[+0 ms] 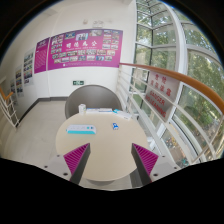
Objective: Unplug charger
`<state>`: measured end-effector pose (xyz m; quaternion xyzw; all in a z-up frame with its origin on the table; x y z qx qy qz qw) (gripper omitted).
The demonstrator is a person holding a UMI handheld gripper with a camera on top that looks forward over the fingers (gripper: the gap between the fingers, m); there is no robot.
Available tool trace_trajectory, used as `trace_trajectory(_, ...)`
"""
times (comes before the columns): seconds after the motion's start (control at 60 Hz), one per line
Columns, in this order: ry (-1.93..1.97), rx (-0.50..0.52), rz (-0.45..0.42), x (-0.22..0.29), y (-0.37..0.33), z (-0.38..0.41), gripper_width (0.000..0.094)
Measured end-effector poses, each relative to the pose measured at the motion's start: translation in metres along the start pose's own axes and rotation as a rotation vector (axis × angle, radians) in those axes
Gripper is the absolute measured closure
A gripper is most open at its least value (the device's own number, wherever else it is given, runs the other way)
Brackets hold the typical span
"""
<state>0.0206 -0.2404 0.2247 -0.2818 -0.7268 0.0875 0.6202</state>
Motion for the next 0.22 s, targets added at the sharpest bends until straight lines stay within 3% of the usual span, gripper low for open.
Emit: trace_trajectory(0.217, 0.007, -0.002, -0.007, -0.001, -0.021, -0.001, 0.0087)
Point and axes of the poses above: the point between the fingertips, and its own axes, seen from behind it with the camera up: z to the left, x up, y forward, the way the camera looks, the point moved 2 cm from there along -y, backward, against the way the camera looks, and after that the axes turned 13 degrees about -x, right-handed, at the moved point
